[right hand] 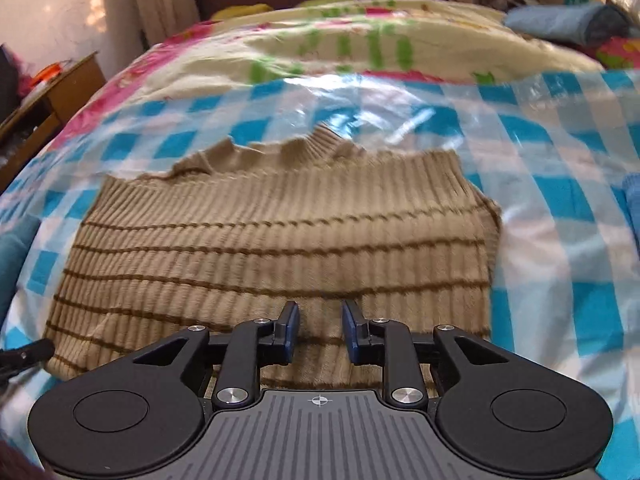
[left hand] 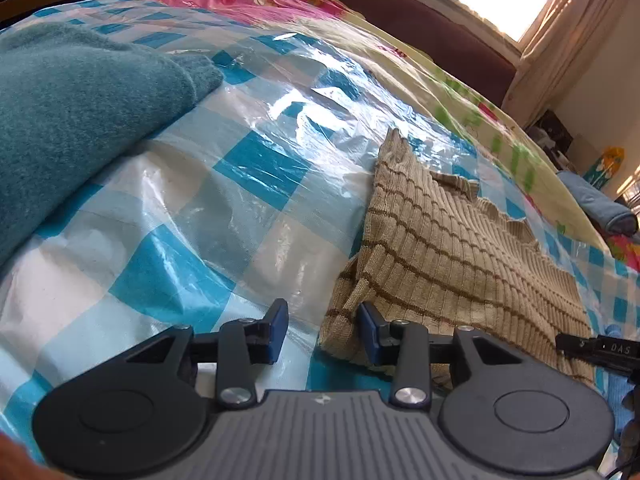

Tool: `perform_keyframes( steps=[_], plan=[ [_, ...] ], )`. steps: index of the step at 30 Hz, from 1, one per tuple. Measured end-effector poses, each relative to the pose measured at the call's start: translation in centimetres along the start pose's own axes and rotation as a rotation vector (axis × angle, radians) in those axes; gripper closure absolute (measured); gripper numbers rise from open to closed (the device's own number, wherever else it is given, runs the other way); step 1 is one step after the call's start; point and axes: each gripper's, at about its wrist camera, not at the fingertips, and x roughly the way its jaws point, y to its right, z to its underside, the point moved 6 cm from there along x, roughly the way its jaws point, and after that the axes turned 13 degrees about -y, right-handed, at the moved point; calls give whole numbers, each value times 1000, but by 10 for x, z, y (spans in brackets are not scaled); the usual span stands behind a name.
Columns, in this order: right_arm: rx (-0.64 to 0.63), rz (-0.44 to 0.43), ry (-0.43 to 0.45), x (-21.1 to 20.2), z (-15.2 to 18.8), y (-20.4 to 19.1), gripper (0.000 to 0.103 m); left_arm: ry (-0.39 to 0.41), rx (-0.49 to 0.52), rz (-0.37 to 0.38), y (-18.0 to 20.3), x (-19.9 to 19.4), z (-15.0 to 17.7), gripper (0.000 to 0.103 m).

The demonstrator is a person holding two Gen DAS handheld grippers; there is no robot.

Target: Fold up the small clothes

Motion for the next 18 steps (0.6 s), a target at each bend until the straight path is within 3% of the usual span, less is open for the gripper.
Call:
perform_keyframes(
  steps=[8, 18],
  plan=[
    [-31, -2, 15, -14, 5, -21, 79, 28, 2, 50, 6, -12, 5, 60],
    [-100, -22, 0, -11, 7, -68, 75, -14, 23, 97, 10, -5, 13, 60]
  ],
)
